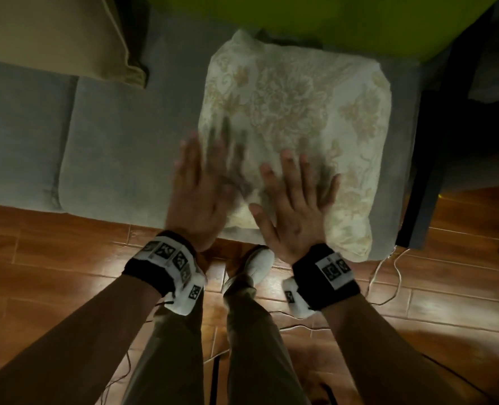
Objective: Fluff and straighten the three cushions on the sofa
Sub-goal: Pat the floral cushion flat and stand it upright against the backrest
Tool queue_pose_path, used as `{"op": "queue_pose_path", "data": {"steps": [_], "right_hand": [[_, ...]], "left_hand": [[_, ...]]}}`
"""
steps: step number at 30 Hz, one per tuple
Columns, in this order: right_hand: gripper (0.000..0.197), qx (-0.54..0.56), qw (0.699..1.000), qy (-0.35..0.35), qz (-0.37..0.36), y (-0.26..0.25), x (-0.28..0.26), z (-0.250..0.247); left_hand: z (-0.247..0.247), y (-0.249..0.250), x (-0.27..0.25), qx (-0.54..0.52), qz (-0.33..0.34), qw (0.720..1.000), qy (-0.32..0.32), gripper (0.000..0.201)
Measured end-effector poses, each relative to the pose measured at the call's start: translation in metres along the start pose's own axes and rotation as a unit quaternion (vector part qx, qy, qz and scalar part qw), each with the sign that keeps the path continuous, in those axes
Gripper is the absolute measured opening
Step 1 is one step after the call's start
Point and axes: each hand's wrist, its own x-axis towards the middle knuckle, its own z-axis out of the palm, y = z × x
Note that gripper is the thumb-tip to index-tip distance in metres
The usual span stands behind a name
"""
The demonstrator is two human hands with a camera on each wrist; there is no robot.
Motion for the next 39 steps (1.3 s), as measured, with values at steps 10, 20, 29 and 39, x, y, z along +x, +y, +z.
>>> {"op": "queue_pose_path", "data": {"steps": [10, 20, 29, 39], "right_hand": [[0.073, -0.014, 0.976, -0.097, 0.197, 0.07, -0.018, 0.06], [0.088, 0.132, 0.926, -0.138, 0.325, 0.124, -0.096, 0.053], [0.064, 0.11, 0.965, 0.14, 0.192, 0.133, -0.02, -0.053], [0.083, 0.067, 0.968, -0.216, 0.108, 0.178, 0.052, 0.001]], "left_hand": [[0.072, -0.031, 0.042, 0.143, -0.011, 0.977, -0.16, 0.072], [0.047, -0.027, 0.031, 0.146, 0.027, 0.969, -0.197, 0.081], [-0.028, 0.053, 0.092, 0.056, 0.106, 0.993, -0.004, 0.077], [0.022, 0.012, 0.134, 0.19, -0.012, 0.964, -0.185, 0.093]]}}
